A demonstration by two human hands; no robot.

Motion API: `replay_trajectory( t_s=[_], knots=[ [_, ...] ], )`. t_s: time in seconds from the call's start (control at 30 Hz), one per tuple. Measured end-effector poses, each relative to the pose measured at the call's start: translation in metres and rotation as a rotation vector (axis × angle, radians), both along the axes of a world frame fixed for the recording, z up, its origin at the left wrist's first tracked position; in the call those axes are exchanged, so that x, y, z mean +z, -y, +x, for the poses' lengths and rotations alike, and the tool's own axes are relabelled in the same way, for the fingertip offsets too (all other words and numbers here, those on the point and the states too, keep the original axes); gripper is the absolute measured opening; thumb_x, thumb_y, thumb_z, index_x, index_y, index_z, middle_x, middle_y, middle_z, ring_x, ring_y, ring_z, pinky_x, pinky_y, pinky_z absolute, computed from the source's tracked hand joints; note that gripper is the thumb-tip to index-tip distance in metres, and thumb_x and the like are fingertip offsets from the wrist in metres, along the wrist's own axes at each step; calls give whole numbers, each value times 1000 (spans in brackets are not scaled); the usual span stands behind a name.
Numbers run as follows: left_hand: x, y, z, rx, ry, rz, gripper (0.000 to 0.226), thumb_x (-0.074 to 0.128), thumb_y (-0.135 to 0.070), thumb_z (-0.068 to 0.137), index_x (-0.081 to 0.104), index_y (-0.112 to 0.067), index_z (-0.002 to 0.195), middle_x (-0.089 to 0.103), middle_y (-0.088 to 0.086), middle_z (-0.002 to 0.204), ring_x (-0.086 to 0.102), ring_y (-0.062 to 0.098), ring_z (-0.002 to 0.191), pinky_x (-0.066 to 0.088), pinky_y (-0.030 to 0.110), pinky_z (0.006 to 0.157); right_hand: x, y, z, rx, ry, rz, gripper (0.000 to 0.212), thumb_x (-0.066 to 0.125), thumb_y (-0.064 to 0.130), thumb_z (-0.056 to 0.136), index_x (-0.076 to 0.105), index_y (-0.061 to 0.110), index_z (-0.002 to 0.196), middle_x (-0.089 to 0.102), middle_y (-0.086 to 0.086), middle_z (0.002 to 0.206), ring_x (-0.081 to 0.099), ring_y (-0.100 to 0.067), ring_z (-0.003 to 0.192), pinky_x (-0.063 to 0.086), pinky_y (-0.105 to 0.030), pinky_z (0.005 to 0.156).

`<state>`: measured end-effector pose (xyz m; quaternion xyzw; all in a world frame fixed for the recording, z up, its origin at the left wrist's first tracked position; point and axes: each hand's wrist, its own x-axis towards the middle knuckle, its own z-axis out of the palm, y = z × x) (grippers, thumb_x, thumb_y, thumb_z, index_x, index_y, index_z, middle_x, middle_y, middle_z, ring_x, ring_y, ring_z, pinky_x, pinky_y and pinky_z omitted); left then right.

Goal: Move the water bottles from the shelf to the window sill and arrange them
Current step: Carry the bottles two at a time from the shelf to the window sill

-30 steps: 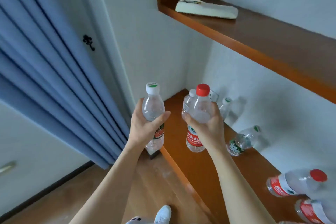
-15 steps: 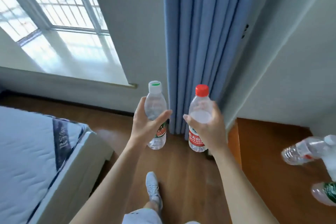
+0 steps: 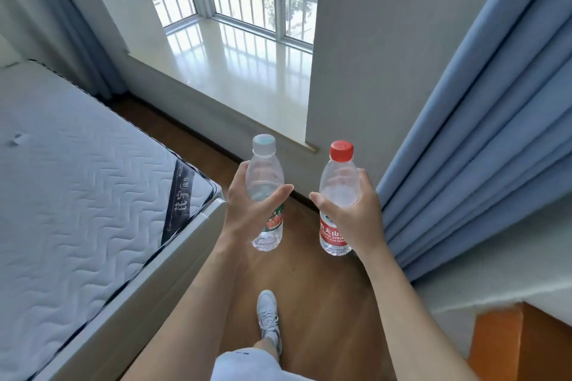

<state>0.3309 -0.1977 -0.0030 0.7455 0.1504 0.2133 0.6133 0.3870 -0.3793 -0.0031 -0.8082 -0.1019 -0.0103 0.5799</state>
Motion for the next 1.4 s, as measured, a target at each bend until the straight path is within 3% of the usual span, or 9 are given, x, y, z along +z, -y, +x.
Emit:
replay_trajectory(
  t_s=[0.13, 0.2, 0.33, 0.5, 0.7, 0.83, 0.97, 1.13, 1.4],
  knots=[
    [1, -49, 47, 27, 32, 21, 53, 83, -49, 66, 55, -30, 106, 65, -5, 93, 69, 15, 87, 58, 28, 73, 0, -49, 54, 33, 6, -17, 69, 76, 63, 58, 55, 24, 111, 67, 8, 104, 64, -11, 97, 57, -33, 82],
    [1, -77, 73, 40, 25, 1, 55, 82, -52, 65, 55, -30, 107, 65, -3, 94, 69, 17, 88, 59, 29, 74, 2, -77, 82, 44, 8, -29, 68, 75, 63, 58, 55, 25, 110, 66, 10, 104, 64, -11, 97, 57, -34, 83],
    [-1, -130, 122, 59, 13, 1, 56, 83, -52, 65, 56, -27, 108, 66, -1, 95, 69, 21, 90, 60, 46, 80, 6, -133, 137, 58, -11, -51, 70, 76, 64, 55, 56, 26, 110, 67, 9, 103, 65, -12, 96, 57, -38, 83],
    [-3, -177, 166, 72, 7, 70, 56, 82, -53, 67, 55, -32, 111, 64, -15, 95, 67, 15, 93, 59, 43, 83, 4, -185, 186, 95, -25, -38, 69, 80, 60, 55, 57, 26, 111, 69, 10, 103, 66, -13, 97, 58, -39, 84],
    [-8, -217, 208, 160, -4, 120, 52, 76, -60, 67, 48, -48, 108, 60, -29, 100, 63, 0, 98, 52, 16, 77, -8, -233, 236, 173, -58, -32, 63, 88, 46, 64, 55, 26, 114, 66, 10, 104, 65, -8, 97, 54, -26, 77],
    [-12, -246, 244, 205, -13, 136, 52, 75, -60, 67, 48, -47, 110, 61, -28, 99, 62, -1, 98, 50, 10, 76, -14, -267, 281, 216, -64, -34, 68, 80, 60, 58, 55, 29, 113, 66, 8, 105, 65, -11, 98, 56, -30, 79],
    [-16, -281, 294, 258, -18, 121, 57, 78, -54, 66, 52, -34, 113, 63, -23, 98, 64, 1, 95, 52, 13, 78, -17, -306, 342, 275, -92, -16, 58, 84, 50, 60, 55, 29, 107, 67, 10, 100, 66, -10, 95, 56, -38, 83],
    [-14, -325, 367, 367, -57, 124, 52, 84, -35, 74, 53, -28, 115, 64, -15, 100, 63, -2, 95, 51, 11, 74, -11, -363, 428, 395, -70, -25, 53, 89, 38, 67, 55, 29, 107, 65, 16, 98, 63, 0, 91, 51, -26, 78],
    [0, -383, 440, 568, -99, 113, 54, 82, -38, 73, 53, -27, 117, 63, -14, 107, 63, 7, 102, 57, 36, 87, 6, -446, 530, 558, -33, -34, 56, 88, 41, 67, 55, 28, 109, 67, 15, 100, 64, -3, 94, 54, -31, 83]
  ],
)
